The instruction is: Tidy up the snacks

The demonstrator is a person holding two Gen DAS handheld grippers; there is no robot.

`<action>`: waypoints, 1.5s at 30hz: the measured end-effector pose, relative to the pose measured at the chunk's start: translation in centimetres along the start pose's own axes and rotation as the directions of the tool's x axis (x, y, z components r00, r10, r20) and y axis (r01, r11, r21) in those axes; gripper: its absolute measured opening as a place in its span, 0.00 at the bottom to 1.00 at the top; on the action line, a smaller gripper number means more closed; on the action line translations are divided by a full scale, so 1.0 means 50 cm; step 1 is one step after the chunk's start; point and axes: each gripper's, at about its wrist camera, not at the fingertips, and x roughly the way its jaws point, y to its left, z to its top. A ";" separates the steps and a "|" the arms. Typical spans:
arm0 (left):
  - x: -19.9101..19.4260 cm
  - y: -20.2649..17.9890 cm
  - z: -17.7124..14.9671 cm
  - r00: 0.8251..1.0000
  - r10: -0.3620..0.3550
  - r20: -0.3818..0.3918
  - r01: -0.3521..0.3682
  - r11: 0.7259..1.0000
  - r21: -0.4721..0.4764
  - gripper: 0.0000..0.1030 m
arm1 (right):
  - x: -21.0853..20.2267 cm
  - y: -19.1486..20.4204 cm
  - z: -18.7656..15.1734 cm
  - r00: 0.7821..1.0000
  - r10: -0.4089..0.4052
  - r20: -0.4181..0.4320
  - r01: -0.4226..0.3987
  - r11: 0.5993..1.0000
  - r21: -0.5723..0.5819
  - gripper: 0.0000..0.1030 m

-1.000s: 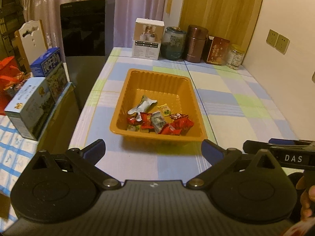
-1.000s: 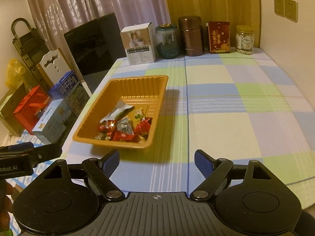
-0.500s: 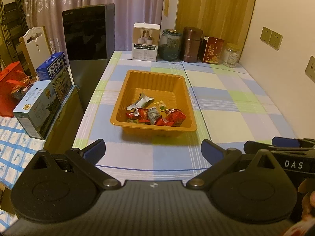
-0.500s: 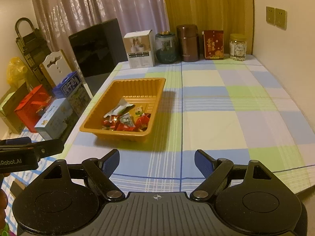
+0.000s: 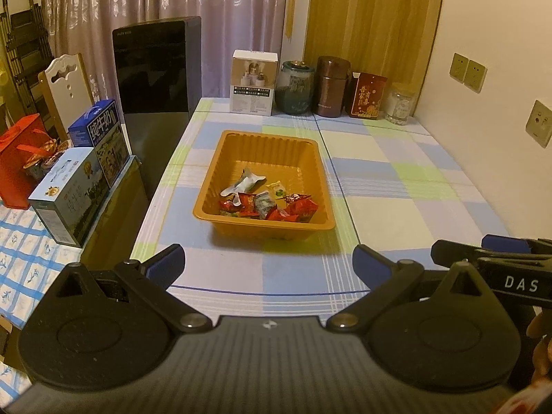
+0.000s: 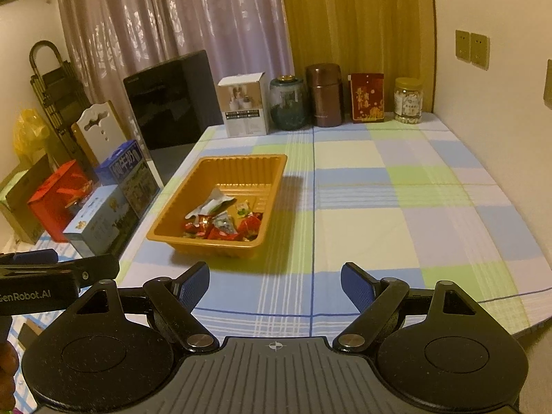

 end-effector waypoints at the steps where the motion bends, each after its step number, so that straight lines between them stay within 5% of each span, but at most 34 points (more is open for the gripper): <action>1: -0.003 0.000 -0.001 1.000 0.002 0.003 -0.002 1.000 0.000 1.00 | -0.004 0.002 0.000 1.000 0.001 0.003 -0.001 1.000 -0.003 0.81; 45: -0.033 -0.025 -0.007 0.999 0.004 0.038 -0.005 1.000 0.025 1.00 | -0.058 -0.010 0.006 0.999 0.004 0.053 -0.002 1.000 -0.021 0.81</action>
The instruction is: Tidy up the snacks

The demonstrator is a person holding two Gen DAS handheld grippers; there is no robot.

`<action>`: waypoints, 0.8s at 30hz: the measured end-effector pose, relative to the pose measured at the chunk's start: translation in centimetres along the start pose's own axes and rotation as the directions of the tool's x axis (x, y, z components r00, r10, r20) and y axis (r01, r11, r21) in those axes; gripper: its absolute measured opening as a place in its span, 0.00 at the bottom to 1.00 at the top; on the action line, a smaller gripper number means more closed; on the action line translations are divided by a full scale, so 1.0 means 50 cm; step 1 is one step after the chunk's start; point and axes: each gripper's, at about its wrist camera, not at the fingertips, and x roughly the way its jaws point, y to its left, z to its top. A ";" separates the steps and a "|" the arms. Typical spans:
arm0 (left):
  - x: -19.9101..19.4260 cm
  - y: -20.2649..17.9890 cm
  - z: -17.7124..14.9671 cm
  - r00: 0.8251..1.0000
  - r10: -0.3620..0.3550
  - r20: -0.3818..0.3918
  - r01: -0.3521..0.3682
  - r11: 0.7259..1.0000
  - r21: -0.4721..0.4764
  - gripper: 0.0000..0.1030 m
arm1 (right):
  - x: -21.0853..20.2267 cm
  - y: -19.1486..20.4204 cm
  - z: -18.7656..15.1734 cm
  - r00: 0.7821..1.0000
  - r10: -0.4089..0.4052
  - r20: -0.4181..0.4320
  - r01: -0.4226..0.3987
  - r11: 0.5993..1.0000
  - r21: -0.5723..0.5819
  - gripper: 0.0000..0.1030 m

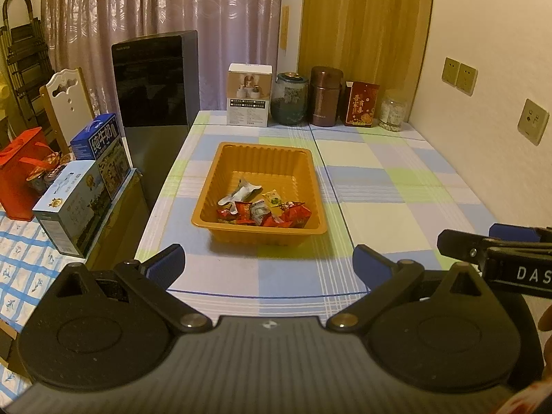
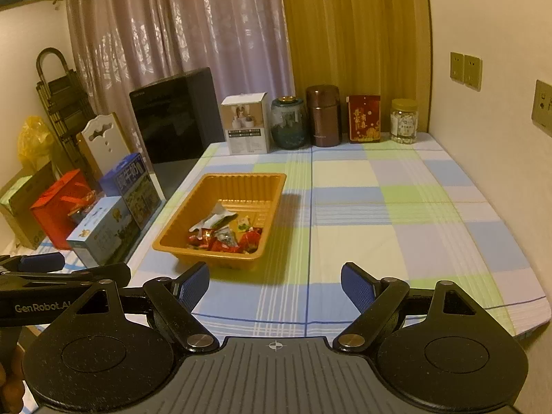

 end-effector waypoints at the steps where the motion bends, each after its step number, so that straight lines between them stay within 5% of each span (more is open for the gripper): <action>1: 0.000 0.000 0.000 1.000 0.000 0.001 0.000 1.000 0.000 1.00 | 0.001 0.000 0.000 1.000 0.000 -0.001 0.000 1.000 0.000 0.81; 24: -0.004 0.001 0.001 1.000 -0.001 0.003 0.001 1.000 0.001 1.00 | 0.006 -0.007 -0.003 1.000 0.000 -0.003 0.000 1.000 0.004 0.81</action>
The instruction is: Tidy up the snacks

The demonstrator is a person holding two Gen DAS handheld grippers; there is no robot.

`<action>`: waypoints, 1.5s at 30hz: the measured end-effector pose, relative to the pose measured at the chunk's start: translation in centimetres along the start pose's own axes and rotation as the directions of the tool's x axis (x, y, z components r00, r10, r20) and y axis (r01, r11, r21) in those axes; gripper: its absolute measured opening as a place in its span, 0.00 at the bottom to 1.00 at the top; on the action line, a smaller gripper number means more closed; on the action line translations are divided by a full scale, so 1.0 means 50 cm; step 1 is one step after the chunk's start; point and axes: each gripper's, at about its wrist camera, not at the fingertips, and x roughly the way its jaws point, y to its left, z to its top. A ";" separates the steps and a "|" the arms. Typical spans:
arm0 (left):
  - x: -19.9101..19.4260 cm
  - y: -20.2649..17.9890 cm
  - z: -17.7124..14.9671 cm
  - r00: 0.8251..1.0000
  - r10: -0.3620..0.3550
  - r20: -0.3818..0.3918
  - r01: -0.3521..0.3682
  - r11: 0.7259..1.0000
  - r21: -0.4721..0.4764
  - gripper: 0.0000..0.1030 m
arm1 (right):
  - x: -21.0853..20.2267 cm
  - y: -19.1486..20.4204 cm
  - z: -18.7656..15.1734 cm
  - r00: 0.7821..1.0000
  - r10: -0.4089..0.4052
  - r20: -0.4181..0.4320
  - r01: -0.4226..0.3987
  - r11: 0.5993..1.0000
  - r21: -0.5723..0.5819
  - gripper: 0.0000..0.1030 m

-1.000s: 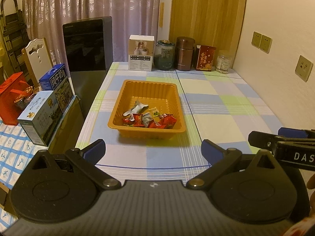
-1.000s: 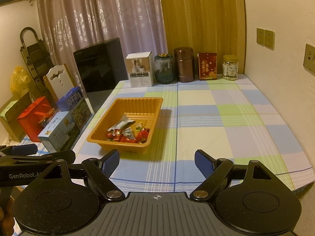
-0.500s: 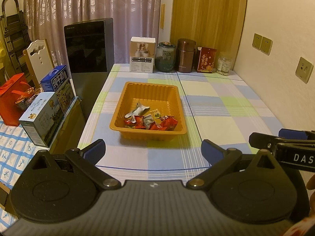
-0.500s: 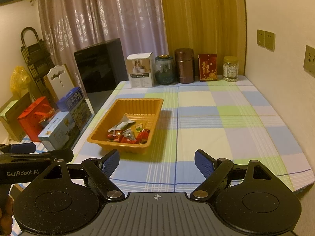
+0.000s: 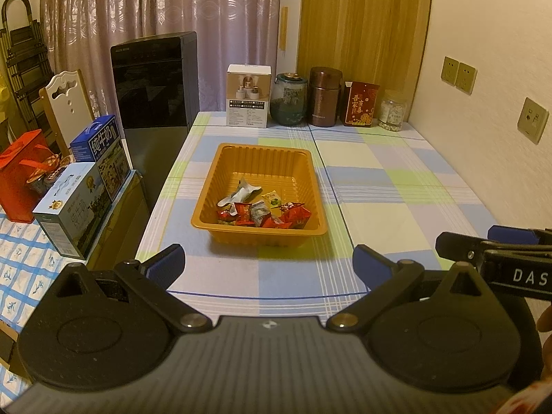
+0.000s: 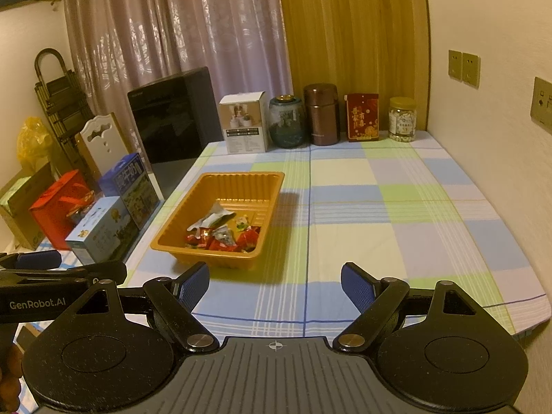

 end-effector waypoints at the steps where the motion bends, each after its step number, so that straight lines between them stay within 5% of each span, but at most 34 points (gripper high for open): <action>1: 0.000 0.000 0.000 1.000 0.000 0.000 0.000 1.000 0.000 1.00 | 0.001 0.000 0.000 1.000 0.000 0.000 0.000 1.000 0.000 0.81; 45: 0.001 0.000 -0.004 1.000 -0.012 0.011 0.012 1.000 -0.002 1.00 | 0.007 -0.008 -0.005 1.000 0.000 -0.005 0.000 1.000 0.003 0.81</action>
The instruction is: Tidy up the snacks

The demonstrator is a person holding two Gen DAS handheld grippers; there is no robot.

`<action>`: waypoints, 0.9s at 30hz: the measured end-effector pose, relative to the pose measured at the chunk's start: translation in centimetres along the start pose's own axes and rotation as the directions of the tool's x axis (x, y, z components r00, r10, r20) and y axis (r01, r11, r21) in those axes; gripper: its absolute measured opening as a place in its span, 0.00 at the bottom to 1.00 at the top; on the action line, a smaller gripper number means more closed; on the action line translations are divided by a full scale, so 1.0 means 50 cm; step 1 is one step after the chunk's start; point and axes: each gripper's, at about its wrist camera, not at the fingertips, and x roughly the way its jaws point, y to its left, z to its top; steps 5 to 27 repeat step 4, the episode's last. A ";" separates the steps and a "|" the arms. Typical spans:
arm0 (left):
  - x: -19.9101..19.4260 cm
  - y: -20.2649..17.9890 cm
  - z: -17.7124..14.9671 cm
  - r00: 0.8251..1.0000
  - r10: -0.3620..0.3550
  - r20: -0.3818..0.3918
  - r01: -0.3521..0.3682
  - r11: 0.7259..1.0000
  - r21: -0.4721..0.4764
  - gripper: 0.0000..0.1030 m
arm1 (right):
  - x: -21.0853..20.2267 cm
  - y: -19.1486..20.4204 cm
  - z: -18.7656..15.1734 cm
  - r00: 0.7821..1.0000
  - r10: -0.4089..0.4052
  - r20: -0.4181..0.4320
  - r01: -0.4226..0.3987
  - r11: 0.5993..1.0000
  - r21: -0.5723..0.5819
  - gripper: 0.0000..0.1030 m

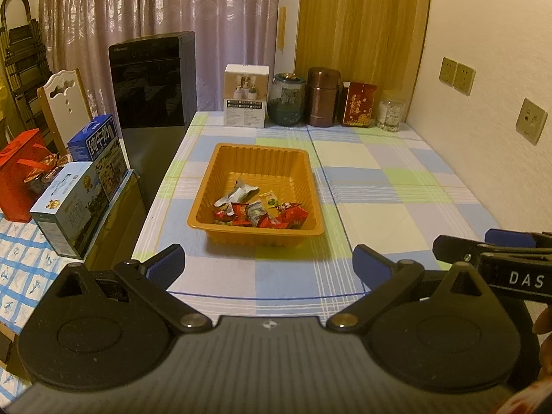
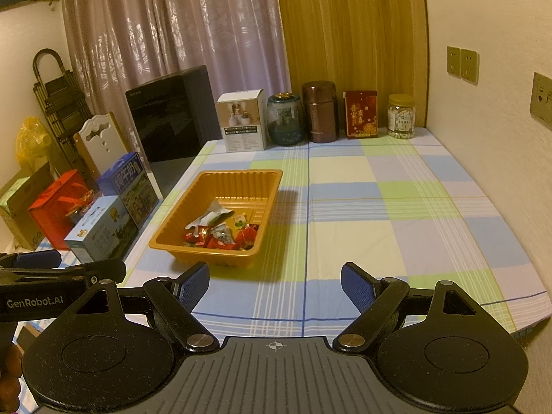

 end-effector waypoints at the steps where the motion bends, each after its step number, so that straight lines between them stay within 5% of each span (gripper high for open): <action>1: -0.002 0.001 0.000 1.000 -0.004 0.008 0.004 1.000 -0.004 1.00 | -0.001 0.000 0.000 1.000 0.001 0.001 -0.001 1.000 0.000 0.81; 27: -0.002 0.002 0.001 1.000 -0.011 0.016 0.011 1.000 -0.008 1.00 | 0.000 0.000 0.000 1.000 -0.002 0.001 0.002 1.000 -0.001 0.81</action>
